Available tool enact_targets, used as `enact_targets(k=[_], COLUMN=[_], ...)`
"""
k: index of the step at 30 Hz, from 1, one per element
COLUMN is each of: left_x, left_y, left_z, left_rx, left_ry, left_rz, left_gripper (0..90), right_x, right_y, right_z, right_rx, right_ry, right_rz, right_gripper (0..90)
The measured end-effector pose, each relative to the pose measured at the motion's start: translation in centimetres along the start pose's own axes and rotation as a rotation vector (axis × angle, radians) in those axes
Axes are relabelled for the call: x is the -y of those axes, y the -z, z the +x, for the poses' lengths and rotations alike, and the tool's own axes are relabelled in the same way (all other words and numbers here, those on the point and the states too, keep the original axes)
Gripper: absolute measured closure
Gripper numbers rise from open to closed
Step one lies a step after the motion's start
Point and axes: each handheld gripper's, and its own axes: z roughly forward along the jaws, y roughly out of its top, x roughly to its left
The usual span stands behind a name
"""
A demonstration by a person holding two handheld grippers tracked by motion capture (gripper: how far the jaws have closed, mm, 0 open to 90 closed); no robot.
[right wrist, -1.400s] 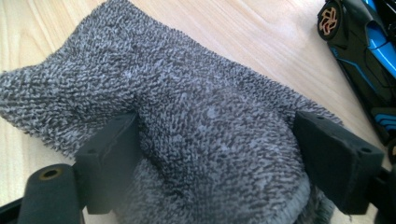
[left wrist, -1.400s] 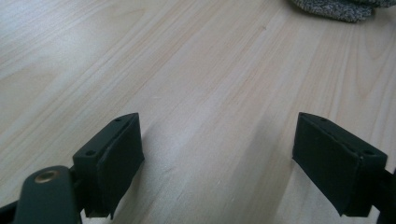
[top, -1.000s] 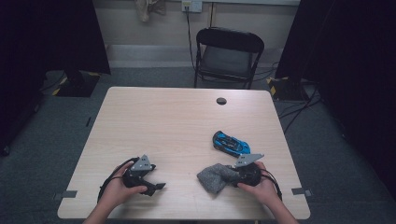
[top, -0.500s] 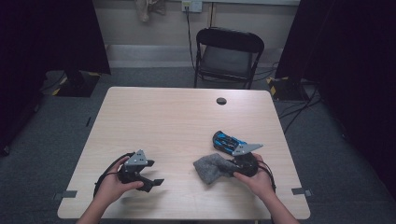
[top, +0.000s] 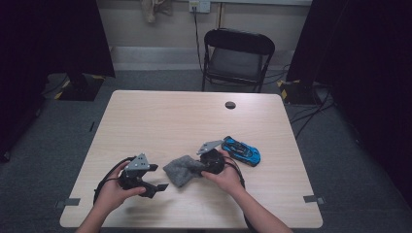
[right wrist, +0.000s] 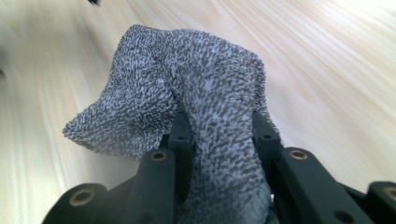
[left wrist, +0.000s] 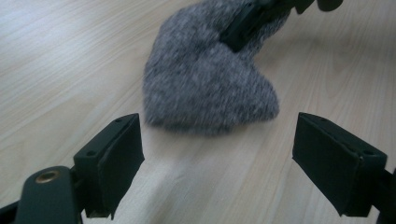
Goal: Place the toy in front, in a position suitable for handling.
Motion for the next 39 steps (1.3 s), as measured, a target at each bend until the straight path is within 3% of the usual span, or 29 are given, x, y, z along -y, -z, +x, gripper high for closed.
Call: enact_targets(k=[6,10,30,33,39], left_x=[0.1,0.3,1.1,1.2,1.2], left_y=[0.5,0.5,0.7,0.7,1.0], left_z=[0.1,0.3,1.1,1.3,1.5], left_rx=[-0.017,-0.024,-0.041,-0.046,-0.059], left_ry=[0.005,0.005,0.023,0.026,0.024], left_rz=[-0.002,0.010,0.027,0.030,0.033], left_gripper=[15.8,15.8,15.8,15.8,15.9], right_x=[-1.8,-2.7,-4.6,-4.6,-4.5], right_y=[-2.8,-4.1,-7.4,-7.5,-7.2], right_z=[1.0,1.8,4.1,4.3,4.6], right_rx=[-0.052,-0.058,-0.090,-0.095,-0.100], right_ry=[-0.005,0.018,0.030,0.046,0.068], right_rz=[-0.006,0.013,0.020,0.013,0.010], right_gripper=[68.8,68.6,65.9,60.9,37.4])
